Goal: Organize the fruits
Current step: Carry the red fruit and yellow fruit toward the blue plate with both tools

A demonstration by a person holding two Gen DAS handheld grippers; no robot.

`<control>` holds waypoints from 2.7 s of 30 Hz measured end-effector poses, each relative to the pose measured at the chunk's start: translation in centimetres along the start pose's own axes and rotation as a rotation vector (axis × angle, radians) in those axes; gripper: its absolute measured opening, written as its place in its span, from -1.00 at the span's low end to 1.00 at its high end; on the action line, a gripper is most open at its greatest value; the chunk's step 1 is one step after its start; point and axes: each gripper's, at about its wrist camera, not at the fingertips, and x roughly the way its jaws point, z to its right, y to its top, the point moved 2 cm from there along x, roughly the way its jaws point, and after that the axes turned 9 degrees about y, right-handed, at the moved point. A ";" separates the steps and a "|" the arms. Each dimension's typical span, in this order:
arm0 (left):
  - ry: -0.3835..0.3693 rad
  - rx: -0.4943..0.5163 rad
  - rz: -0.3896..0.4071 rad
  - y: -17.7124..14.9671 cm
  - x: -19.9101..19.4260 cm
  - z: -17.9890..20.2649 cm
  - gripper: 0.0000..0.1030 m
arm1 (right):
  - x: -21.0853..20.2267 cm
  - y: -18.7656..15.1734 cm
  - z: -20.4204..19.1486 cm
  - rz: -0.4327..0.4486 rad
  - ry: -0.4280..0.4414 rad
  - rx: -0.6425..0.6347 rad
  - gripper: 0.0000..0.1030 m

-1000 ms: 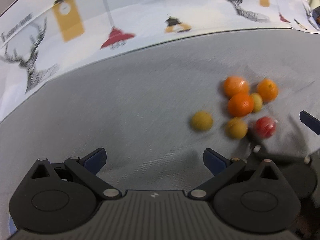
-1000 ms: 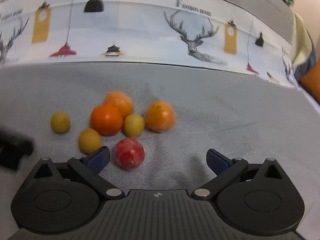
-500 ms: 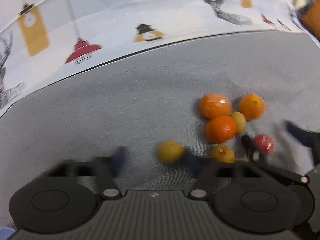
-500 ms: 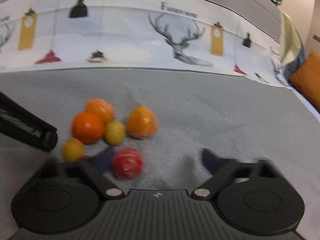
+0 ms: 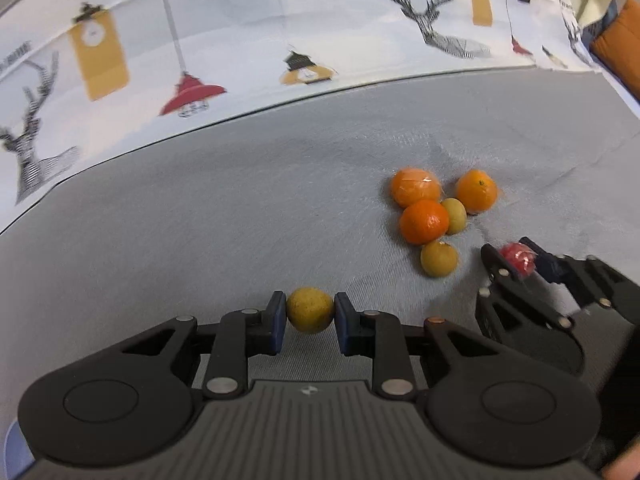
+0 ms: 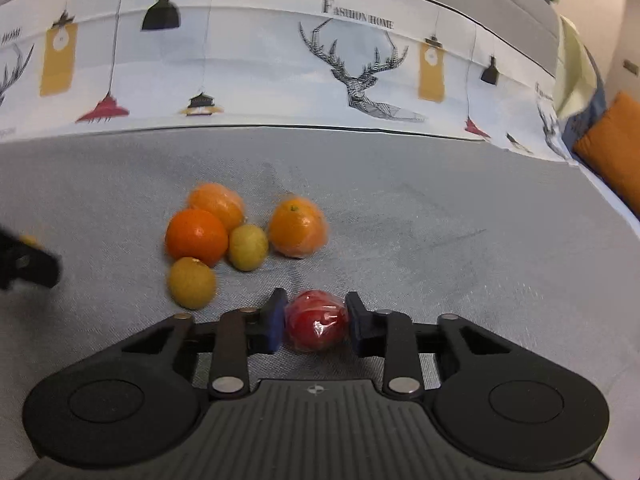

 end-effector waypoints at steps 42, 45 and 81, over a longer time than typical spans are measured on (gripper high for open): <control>0.170 -0.351 -0.019 -25.6 -25.7 -19.2 -0.45 | -33.8 -5.2 -15.7 0.031 0.492 -0.265 -0.37; 0.170 -0.356 -0.013 -25.6 -25.8 -19.4 -0.45 | -33.9 -5.3 -16.0 0.029 0.491 -0.275 -0.37; 0.178 -0.354 -0.074 -20.0 -17.7 -22.3 -0.45 | -25.4 -3.1 -20.6 -0.017 0.568 -0.311 -0.37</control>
